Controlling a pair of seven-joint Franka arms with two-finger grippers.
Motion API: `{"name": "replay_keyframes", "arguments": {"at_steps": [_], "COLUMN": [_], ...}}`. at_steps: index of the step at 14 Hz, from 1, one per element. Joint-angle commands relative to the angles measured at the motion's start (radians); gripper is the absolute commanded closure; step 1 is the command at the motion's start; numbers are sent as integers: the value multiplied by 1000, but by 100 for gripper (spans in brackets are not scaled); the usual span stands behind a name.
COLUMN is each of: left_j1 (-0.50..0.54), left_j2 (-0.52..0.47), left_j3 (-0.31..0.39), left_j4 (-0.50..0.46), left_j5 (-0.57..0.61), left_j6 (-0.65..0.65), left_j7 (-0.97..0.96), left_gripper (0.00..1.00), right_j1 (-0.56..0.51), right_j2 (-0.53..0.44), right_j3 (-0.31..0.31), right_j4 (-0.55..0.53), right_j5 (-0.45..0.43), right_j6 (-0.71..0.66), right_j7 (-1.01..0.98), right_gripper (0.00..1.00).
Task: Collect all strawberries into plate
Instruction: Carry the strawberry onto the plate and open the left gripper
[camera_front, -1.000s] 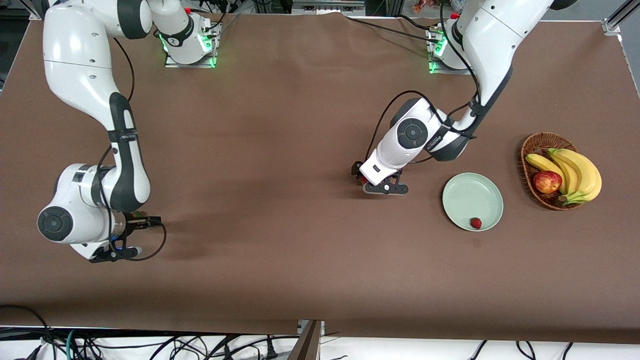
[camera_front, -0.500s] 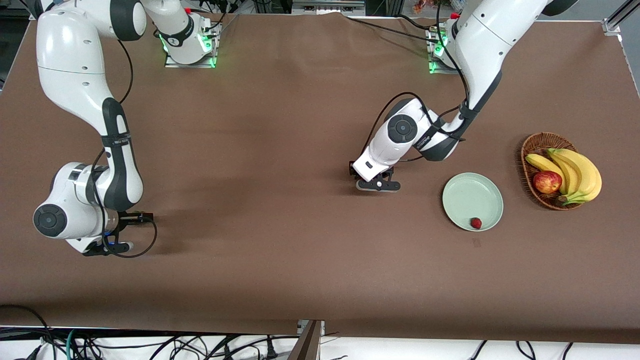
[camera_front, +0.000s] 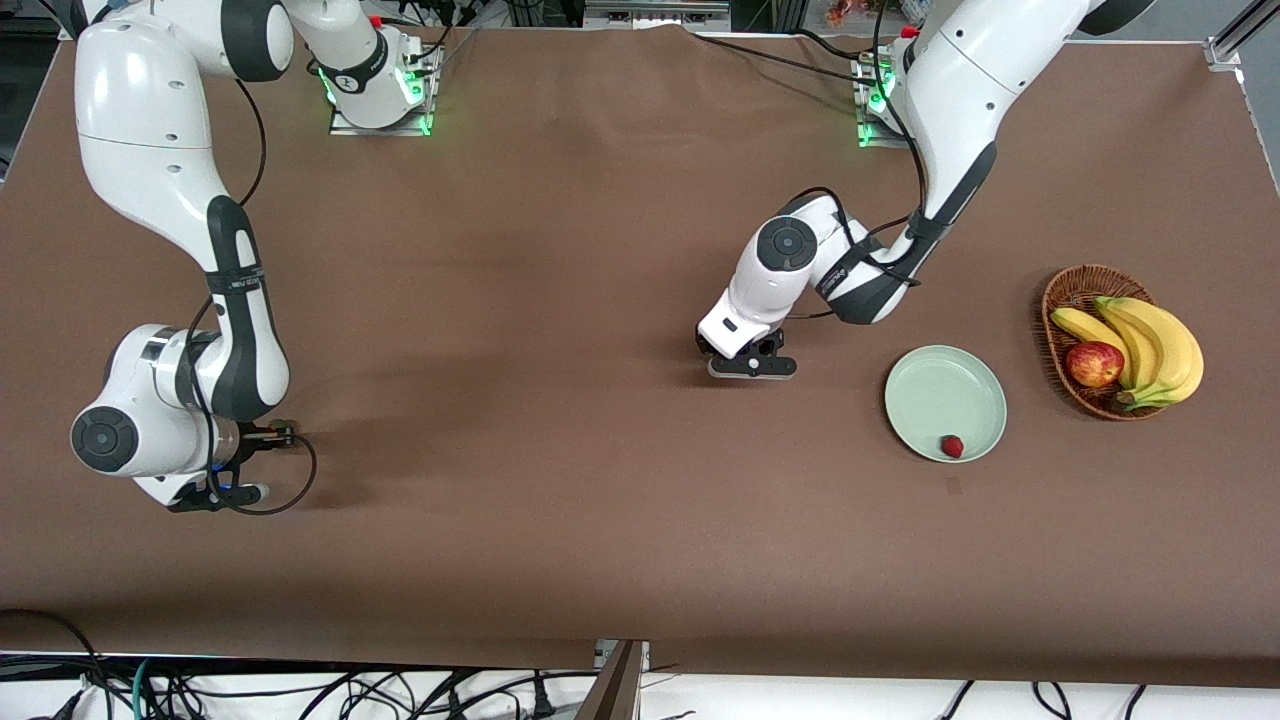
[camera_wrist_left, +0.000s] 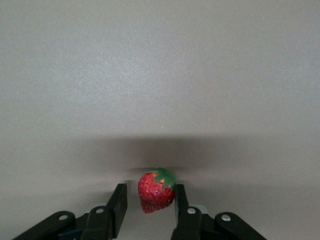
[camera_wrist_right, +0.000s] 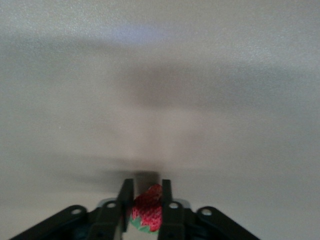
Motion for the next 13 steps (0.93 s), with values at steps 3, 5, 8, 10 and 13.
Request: {"name": "replay_keyframes", "arguments": {"at_steps": [3, 5, 8, 10, 13], "left_j1": [2, 0, 3, 19, 69], "left_j2": [32, 35, 18, -32, -77], "left_j3": [8, 9, 8, 11, 9], "left_j4": [-5, -5, 1, 10, 107], "left_j5": [37, 37, 37, 38, 37], "left_j6": [43, 43, 31, -92, -343], "left_j7": [-30, -39, -53, -25, 119], "left_gripper": [71, 78, 100, 100, 100], "right_j1": [21, 78, 72, 11, -49], "right_j2": [-41, -60, -53, -49, -49], "right_j3": [32, 53, 43, 43, 41], "right_j4": [-4, 3, 5, -1, -27], "right_j5": [22, 30, 11, 8, 8], "right_j6": [-5, -3, -1, -3, -5], "right_j7": [54, 150, 92, -52, -194], "right_gripper": [93, 93, 78, 0, 0]}}
